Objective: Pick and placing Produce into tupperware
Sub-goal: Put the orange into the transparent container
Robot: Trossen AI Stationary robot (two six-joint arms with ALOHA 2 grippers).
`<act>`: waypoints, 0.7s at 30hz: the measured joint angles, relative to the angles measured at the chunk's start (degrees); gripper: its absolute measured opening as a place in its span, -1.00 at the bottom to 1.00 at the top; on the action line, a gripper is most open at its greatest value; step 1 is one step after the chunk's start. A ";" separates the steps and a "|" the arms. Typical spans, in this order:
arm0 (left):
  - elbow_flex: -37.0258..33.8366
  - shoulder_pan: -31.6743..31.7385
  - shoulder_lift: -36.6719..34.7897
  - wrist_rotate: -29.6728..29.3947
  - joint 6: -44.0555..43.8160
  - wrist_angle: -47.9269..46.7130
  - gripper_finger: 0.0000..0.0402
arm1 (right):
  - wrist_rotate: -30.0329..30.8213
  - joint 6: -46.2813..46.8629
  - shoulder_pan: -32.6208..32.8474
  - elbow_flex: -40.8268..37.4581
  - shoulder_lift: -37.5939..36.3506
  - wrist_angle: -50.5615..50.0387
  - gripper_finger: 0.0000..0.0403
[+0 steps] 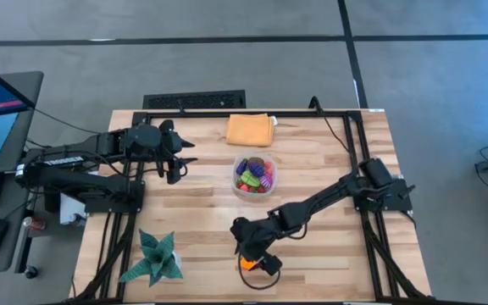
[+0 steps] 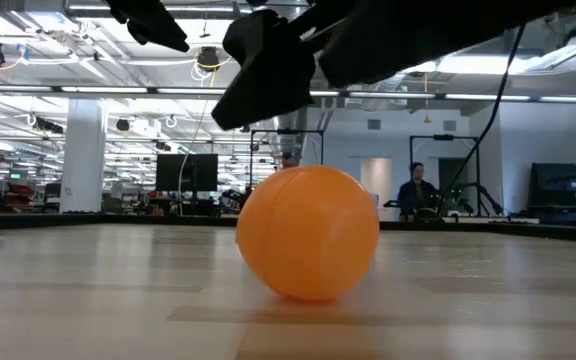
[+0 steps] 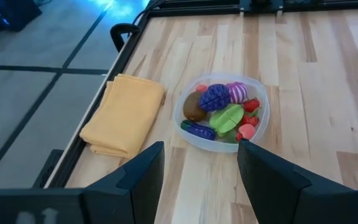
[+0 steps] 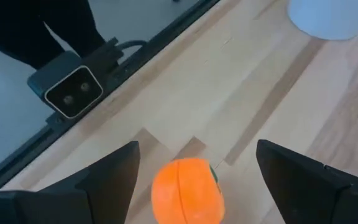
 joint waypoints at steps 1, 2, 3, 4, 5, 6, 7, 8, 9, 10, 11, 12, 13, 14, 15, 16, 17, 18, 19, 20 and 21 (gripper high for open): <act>0.00 0.00 0.00 -0.04 0.00 0.00 -0.03 | -0.02 -0.02 0.30 0.00 0.19 -0.06 0.73; 0.00 0.02 0.00 -0.04 0.00 0.00 -0.03 | 0.11 -0.12 0.46 0.00 0.43 -0.02 0.74; 0.00 0.00 0.00 -0.05 0.00 0.00 -0.03 | 0.67 -0.42 0.62 -0.01 0.55 -0.33 0.75; 0.00 0.00 0.00 -0.06 0.00 0.01 -0.03 | 1.23 -0.74 0.81 -0.02 0.59 -0.77 0.75; 0.00 0.00 0.00 -0.06 -0.01 0.03 -0.03 | 2.14 -0.90 1.06 -0.02 0.59 -0.79 0.75; 0.00 0.00 0.00 -0.06 -0.02 0.04 -0.03 | 3.04 -0.94 1.23 -0.02 0.59 -0.63 0.75; 0.00 0.00 0.00 -0.06 -0.02 0.04 -0.03 | 3.99 -0.94 1.37 -0.02 0.59 -0.62 0.75; 0.00 0.00 0.00 -0.09 -0.02 0.07 -0.03 | 4.54 -0.92 1.50 -0.02 0.59 -0.97 0.76; 0.00 0.00 0.00 -0.31 -0.04 0.11 -0.03 | 4.96 -0.90 1.50 -0.02 0.59 -1.39 0.76; 0.00 0.00 0.00 -0.39 -0.04 0.13 -0.03 | 5.01 -0.92 1.48 -0.02 0.59 -1.63 0.76; 0.00 0.00 0.00 -0.41 -0.14 0.13 -0.03 | 5.07 -0.92 1.48 -0.02 0.59 -1.84 0.76; 0.00 0.00 0.00 -0.44 -0.28 0.15 -0.03 | 5.15 -0.92 1.48 -0.02 0.59 -2.07 0.76; 0.00 0.02 0.00 -0.46 -0.35 0.17 -0.03 | 5.17 -0.92 1.46 -0.02 0.59 -2.30 0.76; 0.00 0.00 0.00 -0.46 -0.44 0.17 -0.03 | 5.20 -0.92 1.45 -0.02 0.59 -2.39 0.76; 0.00 0.00 0.00 -0.46 -0.49 0.18 -0.03 | 5.22 -0.92 1.43 -0.02 0.59 -2.34 0.76; 0.00 0.00 0.00 -0.46 -0.56 0.18 -0.03 | 5.22 -0.92 1.43 -0.02 0.59 -2.21 0.76; 0.00 0.00 0.00 -0.46 -0.68 0.19 -0.03 | 5.16 -0.90 1.45 -0.02 0.71 -2.19 0.76; 0.00 0.02 0.00 -0.48 -0.70 0.18 -0.03 | 5.00 -0.90 1.46 0.04 1.28 -1.95 0.76; 0.00 0.00 0.00 -0.48 -0.70 0.20 -0.03 | 4.88 -0.87 1.48 0.09 1.82 -1.96 0.76; 0.00 0.00 0.00 -0.48 -0.72 0.20 -0.03 | 4.81 -0.84 1.63 -0.05 2.28 -2.71 0.76; 0.00 0.01 0.00 -0.48 -0.78 0.20 -0.03 | 4.54 -0.64 1.78 -0.10 2.73 -2.85 0.76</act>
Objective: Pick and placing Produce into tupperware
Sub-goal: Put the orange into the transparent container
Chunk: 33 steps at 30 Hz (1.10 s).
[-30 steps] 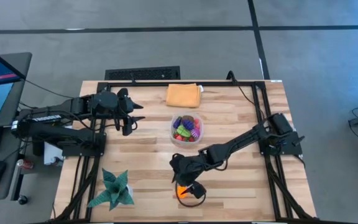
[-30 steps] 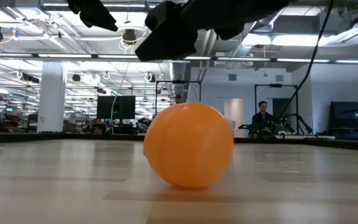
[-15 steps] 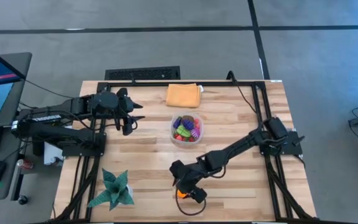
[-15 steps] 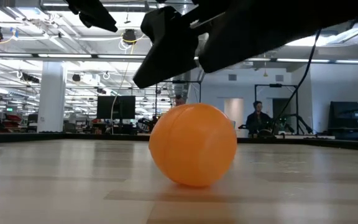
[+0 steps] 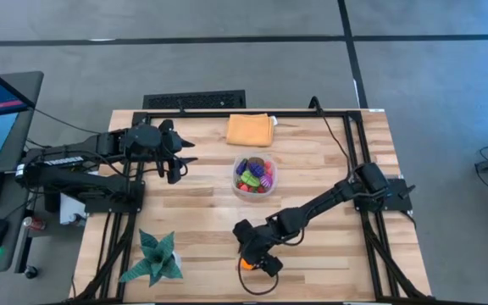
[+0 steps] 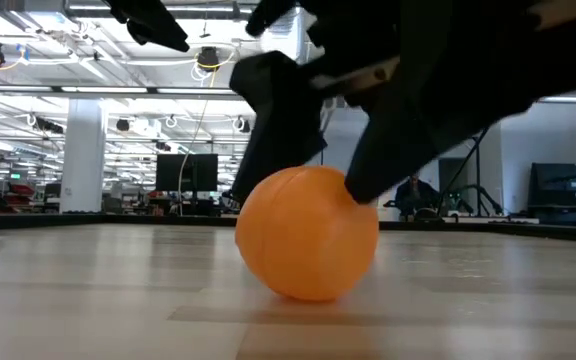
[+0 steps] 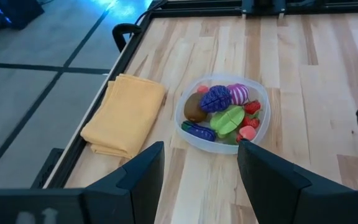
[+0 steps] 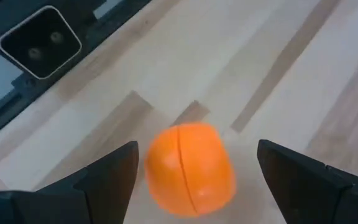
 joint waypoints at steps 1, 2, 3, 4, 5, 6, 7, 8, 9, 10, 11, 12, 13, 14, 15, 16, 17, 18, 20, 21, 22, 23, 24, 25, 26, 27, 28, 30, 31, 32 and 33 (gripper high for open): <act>0.00 -0.01 0.00 0.00 -0.09 0.00 -0.03 | -0.05 0.13 0.14 0.22 0.37 0.09 0.76; 0.00 -0.01 0.00 0.00 -0.11 -0.04 -0.03 | -0.05 0.18 0.37 0.72 0.70 0.11 0.76; 0.00 -0.01 0.00 0.00 -0.11 -0.03 -0.03 | 0.08 0.18 0.51 1.19 0.81 0.39 0.76; 0.00 -0.01 -0.02 0.00 -0.11 -0.03 -0.03 | 0.49 0.19 0.76 1.38 0.80 0.28 0.76; 0.00 -0.01 -0.02 0.00 -0.11 -0.04 -0.03 | 0.54 0.20 0.84 1.50 0.79 0.33 0.76; 0.00 0.00 -0.02 0.00 -0.11 -0.04 -0.03 | 0.59 0.19 0.84 1.52 0.79 0.28 0.76; 0.00 -0.01 -0.02 0.00 -0.11 -0.03 -0.03 | 0.59 0.20 0.79 1.51 0.79 0.06 0.76; 0.00 0.01 -0.02 0.00 -0.11 0.00 -0.03 | 0.60 0.20 0.78 1.50 0.79 0.02 0.76; 0.00 -0.01 -0.02 0.00 -0.11 -0.02 -0.03 | 0.62 0.20 0.70 1.51 0.79 0.02 0.76; 0.00 -0.01 -0.02 0.00 -0.11 -0.02 -0.03 | 0.64 0.20 0.70 1.50 0.79 0.02 0.76; 0.00 -0.01 -0.02 -0.07 -0.11 0.00 -0.03 | 0.66 0.20 0.66 1.50 0.79 0.02 0.76; 0.00 -0.01 -0.02 -0.44 -0.11 0.00 -0.03 | 0.76 0.20 0.64 1.50 0.79 0.02 0.76; 0.00 -0.01 -0.02 -0.96 -0.11 0.01 -0.03 | 0.82 0.20 0.65 1.50 0.87 0.04 0.75; 0.00 -0.01 -0.02 -1.24 -0.11 0.01 -0.03 | 0.75 0.22 0.67 1.55 1.47 0.60 0.75; 0.00 -0.01 -0.02 -1.33 -0.11 0.01 -0.03 | 0.72 0.26 0.69 1.64 2.08 1.17 0.74; 0.00 0.01 -0.02 -1.36 -0.11 0.02 -0.03 | 0.71 0.26 0.70 1.46 2.40 0.40 0.73; 0.00 0.01 -0.02 -1.36 -0.11 0.01 -0.03 | 0.58 0.25 0.70 1.28 2.59 -0.23 0.72; 0.00 0.01 -0.02 -1.36 -0.11 0.02 -0.03 | 0.50 0.27 0.73 1.42 2.94 0.36 0.72; 0.00 0.01 -0.02 -1.35 -0.09 0.00 -0.03 | 0.49 0.38 0.79 2.04 3.44 1.00 0.70; 0.00 0.01 -0.02 -1.36 -0.09 0.01 -0.03 | 0.47 0.59 0.79 2.04 3.44 0.31 0.69; 0.00 0.01 -0.02 -1.42 -0.09 0.02 -0.03 | 0.48 1.12 0.78 2.11 3.48 0.17 0.68; 0.00 0.01 -0.02 -1.49 -0.09 0.01 -0.03 | 0.49 1.43 0.75 2.21 3.52 0.37 0.68; 0.00 0.01 -0.02 -1.51 -0.09 0.01 -0.03 | 0.47 1.74 0.69 2.30 3.52 0.57 0.67; 0.00 0.01 -0.02 -1.55 -0.09 0.04 -0.03 | 0.47 1.75 0.64 2.36 3.52 0.64 0.65; 0.00 0.01 -0.02 -1.62 -0.05 0.04 -0.03 | 0.45 1.75 0.53 2.37 3.52 0.44 0.64; 0.00 0.01 -0.02 -1.72 -0.05 0.02 -0.03 | 0.47 1.74 0.37 2.37 3.52 0.07 0.63; 0.00 0.01 -0.02 -1.75 -0.05 0.04 -0.03 | 0.45 1.73 0.31 2.37 3.52 -0.11 0.61; 0.00 0.01 -0.02 -1.77 -0.02 0.04 -0.03 | 0.46 1.73 0.31 2.37 3.52 -0.13 0.57; 0.00 0.01 -0.02 -1.77 0.13 0.03 -0.03 | 0.47 1.73 0.29 2.37 3.52 -0.25 0.55; 0.00 0.01 -0.02 -1.84 0.39 0.04 -0.03 | 0.49 1.74 0.29 2.37 3.52 -0.51 0.52; 0.00 0.01 -0.02 -1.97 0.51 0.04 -0.03 | 0.48 1.74 0.29 2.36 3.52 -0.69 0.50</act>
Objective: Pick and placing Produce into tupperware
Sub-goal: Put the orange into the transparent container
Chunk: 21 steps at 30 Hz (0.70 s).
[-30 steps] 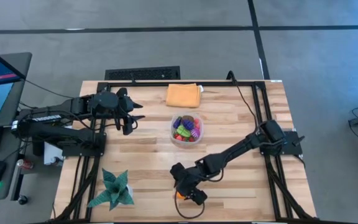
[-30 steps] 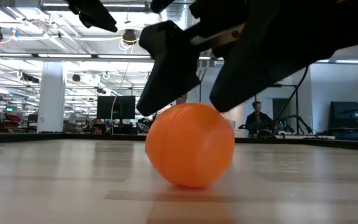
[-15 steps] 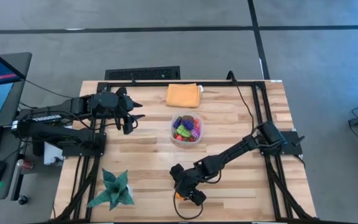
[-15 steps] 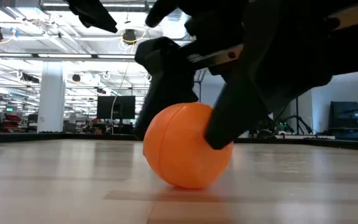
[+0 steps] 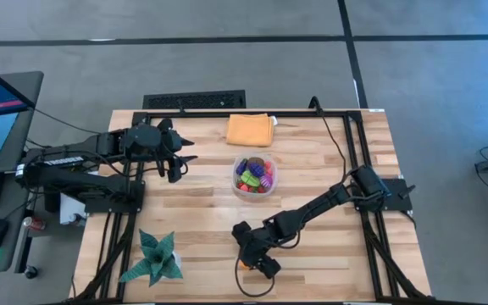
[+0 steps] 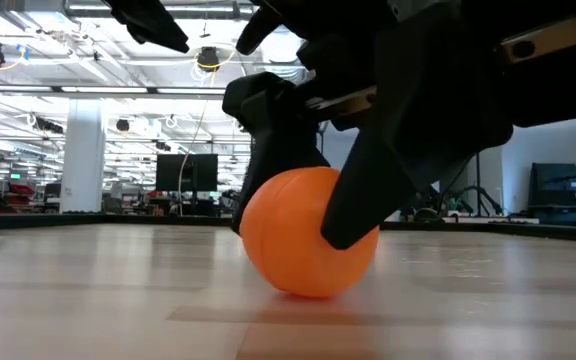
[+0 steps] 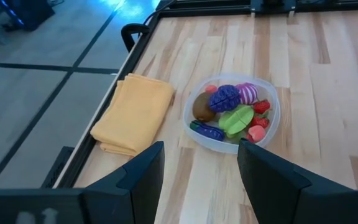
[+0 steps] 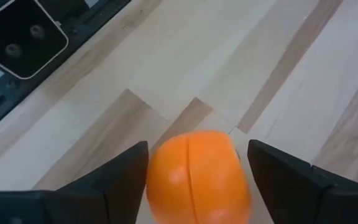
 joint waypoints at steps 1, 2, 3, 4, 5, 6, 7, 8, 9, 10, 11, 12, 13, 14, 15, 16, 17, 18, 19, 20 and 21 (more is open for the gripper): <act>0.00 0.00 0.00 -0.02 0.02 0.00 -0.03 | -0.01 0.01 0.00 -0.01 0.00 -0.15 0.47; 0.00 0.00 0.00 -0.04 0.04 0.00 -0.03 | -0.01 0.01 0.02 0.00 0.00 -0.47 0.45; 0.00 0.00 0.00 -0.05 0.06 0.00 -0.03 | -0.01 0.00 0.02 0.00 0.00 -0.78 0.43; 0.00 0.00 0.00 -0.07 0.09 0.00 -0.03 | -0.01 0.01 0.02 -0.01 0.00 -1.05 0.41; 0.00 0.00 0.00 -0.11 0.34 0.00 -0.03 | -0.01 0.01 0.02 -0.01 0.00 -1.19 0.39; 0.00 0.00 0.00 -0.15 0.41 0.00 -0.03 | -0.01 0.01 0.02 -0.01 0.00 -1.26 0.37; 0.00 0.00 0.00 -0.17 0.43 0.00 -0.03 | -0.01 0.01 0.01 -0.01 0.00 -1.38 0.36; 0.00 0.00 0.00 -0.17 0.43 0.00 -0.03 | -0.01 0.01 0.00 -0.01 0.00 -1.67 0.35; 0.00 0.00 0.00 -0.17 0.43 0.00 -0.03 | -0.01 0.01 0.00 -0.01 0.00 -1.91 0.34; 0.00 0.00 0.00 -0.17 0.46 0.00 -0.03 | -0.01 0.01 0.00 -0.01 0.00 -1.95 0.34; 0.00 0.00 0.00 -0.17 0.52 0.00 -0.03 | -0.01 0.01 0.02 -0.01 0.00 -1.95 0.33; 0.00 0.00 0.00 -0.17 0.66 0.00 -0.03 | 0.05 0.01 0.02 -0.01 0.00 -1.94 0.32; 0.00 0.00 0.00 -0.17 0.75 0.00 -0.03 | 0.12 0.04 0.00 -0.01 0.00 -1.97 0.30; 0.00 0.00 0.00 -0.17 0.76 -0.01 -0.03 | 0.12 0.04 -0.02 -0.01 0.00 -2.11 0.29; 0.00 0.00 0.00 -0.17 0.81 0.00 -0.03 | 0.14 0.12 -0.04 -0.01 0.00 -2.24 0.27; 0.00 0.00 0.00 -0.20 0.89 0.00 -0.03 | 0.13 0.39 -0.07 -0.01 -0.01 -2.44 0.26; 0.00 0.00 0.00 -0.33 0.89 0.00 -0.03 | 0.14 0.71 -0.15 0.00 -0.05 -2.74 0.24; 0.00 0.00 0.00 -0.45 0.89 0.00 -0.03 | 0.12 1.27 -0.29 0.01 -0.07 -3.14 0.22; 0.00 0.00 0.00 -0.45 0.89 0.00 -0.03 | 0.10 1.73 -0.35 0.01 -0.14 -3.44 0.20; 0.00 0.00 0.00 -0.47 0.89 0.00 -0.03 | 0.12 2.10 -0.37 0.01 -0.17 -3.72 0.19; 0.00 0.00 0.00 -0.49 0.89 0.00 -0.03 | 0.12 2.39 -0.48 0.01 -0.17 -3.83 0.17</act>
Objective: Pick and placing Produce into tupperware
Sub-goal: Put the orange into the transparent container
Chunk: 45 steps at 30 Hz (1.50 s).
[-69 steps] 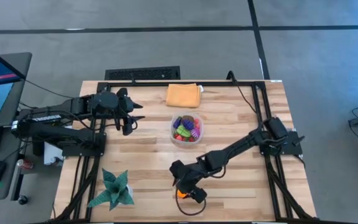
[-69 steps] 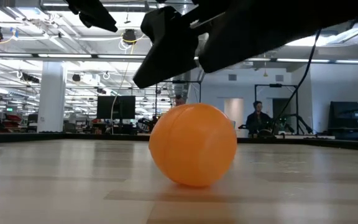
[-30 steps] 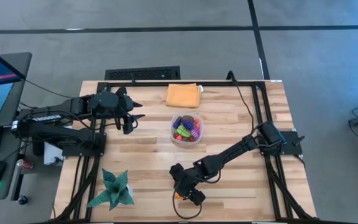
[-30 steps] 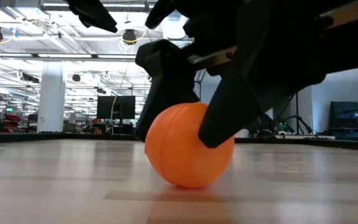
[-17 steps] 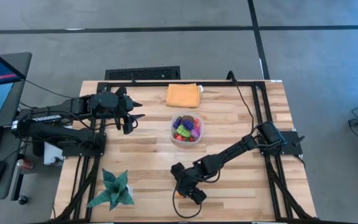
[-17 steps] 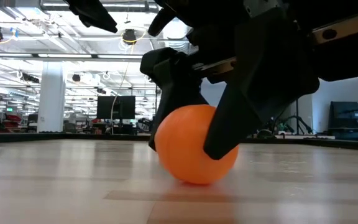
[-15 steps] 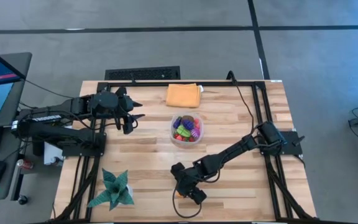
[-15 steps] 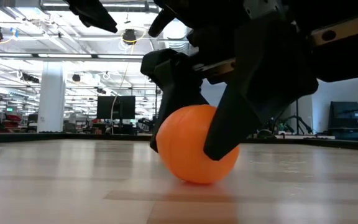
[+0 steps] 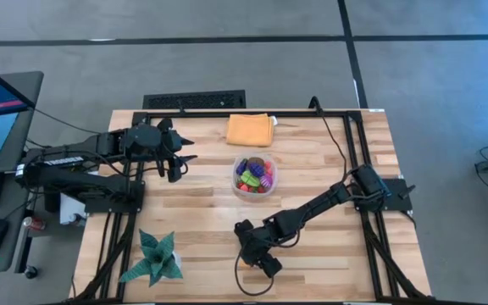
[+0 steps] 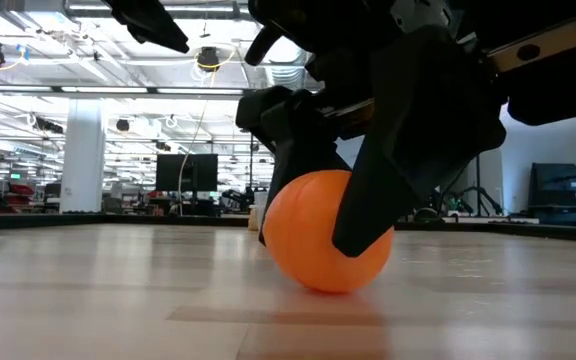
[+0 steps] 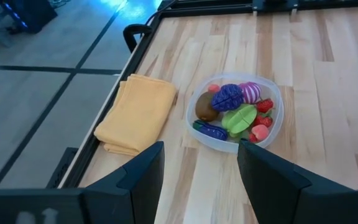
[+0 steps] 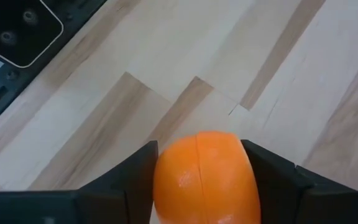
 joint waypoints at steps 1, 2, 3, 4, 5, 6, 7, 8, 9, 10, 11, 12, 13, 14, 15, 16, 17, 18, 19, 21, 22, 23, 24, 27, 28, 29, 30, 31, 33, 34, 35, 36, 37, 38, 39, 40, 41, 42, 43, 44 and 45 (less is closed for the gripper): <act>0.00 0.00 0.00 -0.01 0.00 0.00 -0.03 | 0.01 0.17 -0.12 0.00 0.00 -0.03 0.16; 0.00 0.00 0.00 -0.03 0.00 0.00 -0.03 | -0.01 0.19 -0.21 0.00 0.00 -0.07 0.15; 0.00 0.00 0.00 -0.03 0.00 0.00 -0.03 | 0.00 0.20 -0.25 0.00 0.00 -0.11 0.15; 0.00 0.00 0.00 -0.05 0.00 0.00 -0.03 | 0.03 0.20 -0.29 0.00 0.00 -0.15 0.15; 0.00 0.00 0.00 -0.05 0.00 0.00 -0.03 | 0.03 0.20 -0.38 0.00 0.00 -0.18 0.15; 0.00 0.00 0.00 -0.05 0.00 0.00 -0.03 | 0.05 0.36 -0.48 0.00 0.00 -0.18 0.15; 0.00 0.00 0.00 -0.05 0.00 0.00 -0.03 | 0.04 0.82 -0.55 0.00 0.00 -0.19 0.15; 0.00 0.00 0.00 -0.05 0.00 0.00 -0.03 | 0.05 1.34 -0.69 0.00 0.00 -0.21 0.15; 0.00 0.00 0.00 -0.05 0.00 -0.01 -0.03 | 0.07 2.03 -0.87 0.00 0.00 -0.22 0.15; 0.00 0.00 0.00 -0.07 0.00 -0.01 -0.03 | 0.05 2.64 -1.03 0.00 -0.07 -0.24 0.15; 0.00 0.00 0.00 -0.07 0.00 0.00 -0.03 | 0.20 3.37 -1.21 0.00 -0.26 -0.55 0.15; 0.00 0.00 0.00 -0.07 0.00 0.00 -0.03 | 0.25 3.89 -1.42 -0.04 -0.39 -0.84 0.15; 0.00 0.00 0.00 -0.07 0.00 0.00 -0.03 | 0.25 4.66 -1.66 -0.04 -0.39 -0.70 0.15; 0.00 0.00 0.00 -0.07 0.00 0.00 -0.03 | 0.25 5.25 -1.92 0.08 -0.39 -0.84 0.15; 0.00 0.00 0.00 -0.07 0.00 0.00 -0.03 | 0.25 5.73 -2.22 0.44 -0.39 -1.58 0.15; 0.00 0.00 0.00 -0.10 0.00 0.00 -0.03 | 0.25 6.35 -2.52 0.84 -0.39 -2.24 0.15; 0.00 0.00 0.00 -0.17 0.00 0.00 -0.03 | 0.25 6.82 -2.82 1.40 -0.37 -2.96 0.15; 0.00 0.00 0.00 -0.33 0.00 0.00 -0.03 | 0.21 7.09 -3.14 2.00 -0.37 -3.71 0.15; 0.00 0.00 0.00 -0.36 0.00 0.00 -0.03 | 0.15 7.24 -3.47 2.66 -0.37 -4.46 0.15; 0.00 0.00 0.00 -0.36 0.00 0.00 -0.03 | 0.09 7.23 -4.08 3.70 -0.37 -5.68 0.15; 0.00 0.00 0.00 -0.36 0.00 0.00 -0.03 | 0.05 7.22 -4.40 4.14 -0.37 -6.22 0.15; 0.00 0.00 0.00 -0.36 0.00 0.00 -0.03 | 0.02 7.24 -4.77 4.57 -0.37 -6.55 0.15; 0.00 0.00 0.00 -0.36 0.00 0.00 -0.03 | -0.08 7.23 -5.12 5.08 -0.37 -6.71 0.15; 0.00 0.00 0.00 -0.36 0.00 0.00 -0.03 | -0.96 7.22 -6.25 6.99 -0.37 -8.97 0.15; 0.00 0.00 0.00 -0.36 0.00 0.00 -0.03 | -1.28 7.20 -6.63 7.82 -0.37 -10.31 0.14; 0.00 0.00 0.00 -0.36 0.00 0.00 -0.03 | -1.50 7.19 -7.01 8.69 -0.37 -11.56 0.14; 0.00 0.00 0.00 -0.36 0.05 0.00 -0.03 | -1.52 7.18 -7.35 9.51 -0.38 -12.56 0.14; 0.00 0.00 0.00 -0.36 0.20 0.00 -0.03 | -1.55 7.05 -7.69 10.18 -0.39 -13.55 0.14; 0.00 0.00 0.00 -0.35 0.67 0.00 -0.03 | -1.55 6.73 -8.35 11.53 -0.39 -16.08 0.14; 0.00 0.00 0.00 -0.36 0.79 0.00 -0.03 | -1.55 6.63 -8.71 12.29 -0.40 -17.18 0.14; 0.00 0.00 0.00 -0.36 0.83 0.00 -0.03 | -1.59 6.62 -9.10 12.96 -0.73 -18.09 0.14; 0.00 0.00 0.00 -0.36 1.00 0.00 -0.03 | -1.62 6.62 -9.45 13.11 -1.46 -18.90 0.14; 0.00 0.00 0.00 -0.34 1.23 -0.01 -0.03 | -1.73 6.64 -9.94 13.22 -1.98 -19.24 0.14; 0.00 0.00 0.00 -0.35 1.48 0.00 -0.03 | -1.78 6.85 -10.37 13.40 -2.31 -18.72 0.14; 0.00 0.00 0.00 -0.34 1.62 0.00 -0.03 | -1.75 7.04 -10.88 13.23 -3.08 -18.97 0.14; 0.00 -0.01 -0.01 -0.34 1.64 -0.01 -0.03 | -1.72 7.05 -11.36 12.61 -4.27 -20.33 0.14; 0.00 -0.02 -0.04 -0.34 1.66 0.00 -0.03 | -1.74 7.16 -11.97 12.54 -5.03 -20.64 0.14; 0.00 -0.02 -0.04 -0.34 1.66 -0.02 -0.03 | -1.72 7.42 -12.58 12.88 -5.53 -18.96 0.14; 0.00 0.00 -0.05 -0.34 1.72 -0.02 -0.03 | -1.72 7.65 -13.25 12.67 -6.74 -18.81 0.14; 0.00 0.00 -0.19 -0.34 1.92 -0.02 -0.03 | -1.70 7.69 -13.90 11.97 -8.34 -20.56 0.14; 0.00 0.00 -0.36 -0.34 1.92 0.15 -0.03 | -1.71 7.94 -14.57 11.73 -9.32 -20.55 0.14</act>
